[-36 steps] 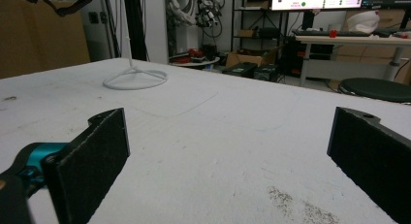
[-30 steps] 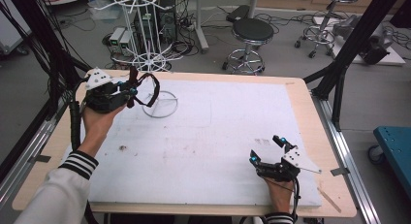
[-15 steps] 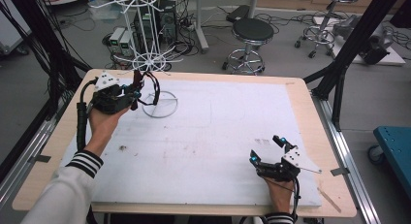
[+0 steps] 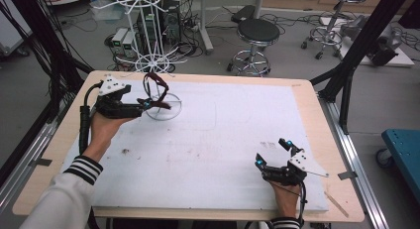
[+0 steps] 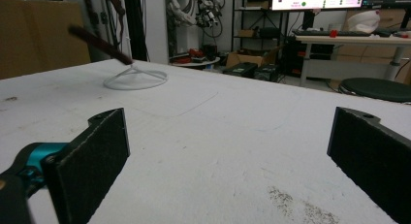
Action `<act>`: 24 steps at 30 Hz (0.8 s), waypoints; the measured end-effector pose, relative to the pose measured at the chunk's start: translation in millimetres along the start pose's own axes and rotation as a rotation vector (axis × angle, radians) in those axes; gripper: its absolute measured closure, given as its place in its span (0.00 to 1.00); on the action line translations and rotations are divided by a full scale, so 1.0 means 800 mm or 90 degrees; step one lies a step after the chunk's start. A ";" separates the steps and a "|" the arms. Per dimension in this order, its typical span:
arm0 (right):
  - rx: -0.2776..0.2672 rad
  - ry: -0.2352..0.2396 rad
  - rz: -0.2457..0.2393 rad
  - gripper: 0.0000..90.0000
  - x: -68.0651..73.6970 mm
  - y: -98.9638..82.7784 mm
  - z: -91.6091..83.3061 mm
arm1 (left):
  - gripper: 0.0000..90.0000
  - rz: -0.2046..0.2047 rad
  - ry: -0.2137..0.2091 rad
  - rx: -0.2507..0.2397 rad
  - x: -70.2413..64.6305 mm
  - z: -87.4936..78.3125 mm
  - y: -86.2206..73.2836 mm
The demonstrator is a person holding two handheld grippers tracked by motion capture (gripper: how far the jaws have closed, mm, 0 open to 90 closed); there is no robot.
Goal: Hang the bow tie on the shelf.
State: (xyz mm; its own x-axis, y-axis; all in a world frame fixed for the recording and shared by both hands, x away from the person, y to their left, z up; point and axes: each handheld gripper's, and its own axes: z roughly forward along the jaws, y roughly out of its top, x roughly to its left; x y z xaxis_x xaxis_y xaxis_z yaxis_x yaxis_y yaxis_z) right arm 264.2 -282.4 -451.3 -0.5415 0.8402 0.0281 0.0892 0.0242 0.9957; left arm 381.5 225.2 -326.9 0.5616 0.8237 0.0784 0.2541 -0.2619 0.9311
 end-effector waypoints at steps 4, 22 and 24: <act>-0.001 0.001 -0.003 0.01 0.000 0.000 0.000 | 0.02 -0.001 -0.015 -0.002 0.000 -0.005 -0.001; -0.001 -0.001 -0.005 0.01 0.000 0.000 0.000 | 0.02 0.025 -0.084 -0.116 0.012 -0.069 -0.045; -0.001 0.000 -0.004 0.01 0.000 0.000 0.000 | 0.02 0.027 -0.090 -0.131 0.011 -0.076 -0.054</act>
State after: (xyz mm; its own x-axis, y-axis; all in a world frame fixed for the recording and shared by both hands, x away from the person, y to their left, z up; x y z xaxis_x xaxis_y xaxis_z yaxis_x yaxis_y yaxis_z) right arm 264.3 -282.3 -451.2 -0.5415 0.8404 0.0223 0.0845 0.0281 0.9960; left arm 327.5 274.7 -344.6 0.6765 0.7319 0.0811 0.0714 -0.1748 0.9820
